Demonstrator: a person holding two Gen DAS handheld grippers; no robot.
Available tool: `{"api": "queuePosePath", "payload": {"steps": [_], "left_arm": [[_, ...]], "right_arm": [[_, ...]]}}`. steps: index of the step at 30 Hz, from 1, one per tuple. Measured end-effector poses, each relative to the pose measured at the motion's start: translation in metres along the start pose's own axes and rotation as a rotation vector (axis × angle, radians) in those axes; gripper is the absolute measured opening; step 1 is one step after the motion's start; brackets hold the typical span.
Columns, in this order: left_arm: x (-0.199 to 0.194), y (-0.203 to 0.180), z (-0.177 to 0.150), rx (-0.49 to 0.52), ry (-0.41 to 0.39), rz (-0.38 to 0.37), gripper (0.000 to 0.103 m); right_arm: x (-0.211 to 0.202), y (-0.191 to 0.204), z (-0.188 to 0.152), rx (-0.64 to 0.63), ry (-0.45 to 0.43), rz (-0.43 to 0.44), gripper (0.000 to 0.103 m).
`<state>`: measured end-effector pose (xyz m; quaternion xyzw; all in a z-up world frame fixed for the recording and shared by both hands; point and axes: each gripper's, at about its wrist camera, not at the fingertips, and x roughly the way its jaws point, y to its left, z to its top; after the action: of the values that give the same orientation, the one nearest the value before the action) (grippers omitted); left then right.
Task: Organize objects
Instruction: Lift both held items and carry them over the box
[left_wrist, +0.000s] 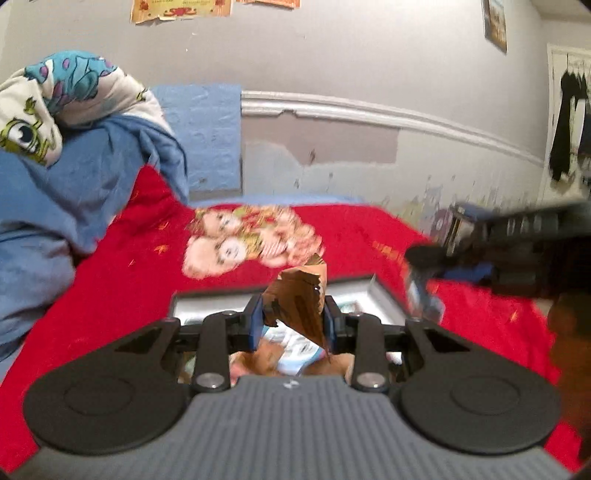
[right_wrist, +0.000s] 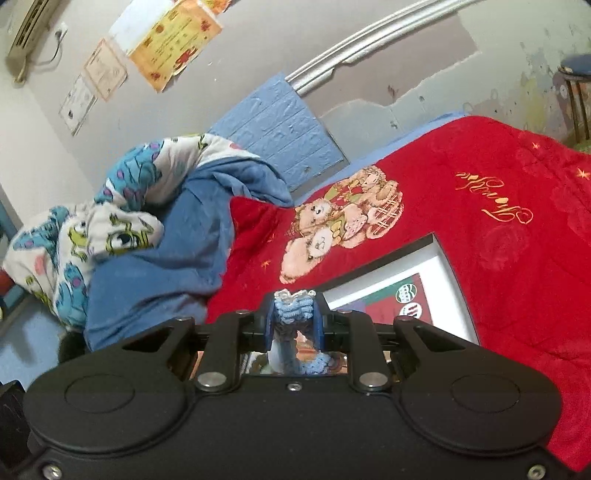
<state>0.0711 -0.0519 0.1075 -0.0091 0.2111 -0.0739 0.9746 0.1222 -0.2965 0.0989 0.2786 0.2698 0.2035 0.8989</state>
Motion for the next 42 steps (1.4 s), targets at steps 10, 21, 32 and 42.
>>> {"api": "queuePosePath", "payload": {"steps": [10, 21, 32, 42], "left_arm": [[0.036, -0.019, 0.032, 0.016, -0.070, -0.034, 0.036], [0.108, -0.006, 0.010, -0.042, 0.094, -0.049, 0.036], [0.158, -0.026, -0.017, 0.012, 0.219, -0.024, 0.036], [0.178, -0.033, -0.032, -0.003, 0.295, 0.003, 0.036]], "right_arm": [[0.008, -0.026, 0.019, 0.032, -0.037, -0.040, 0.020], [0.066, -0.055, 0.027, 0.089, -0.036, -0.026, 0.020], [0.097, -0.097, 0.013, 0.126, -0.012, -0.070, 0.020], [0.109, -0.105, 0.001, 0.118, 0.029, -0.099, 0.020]]}}
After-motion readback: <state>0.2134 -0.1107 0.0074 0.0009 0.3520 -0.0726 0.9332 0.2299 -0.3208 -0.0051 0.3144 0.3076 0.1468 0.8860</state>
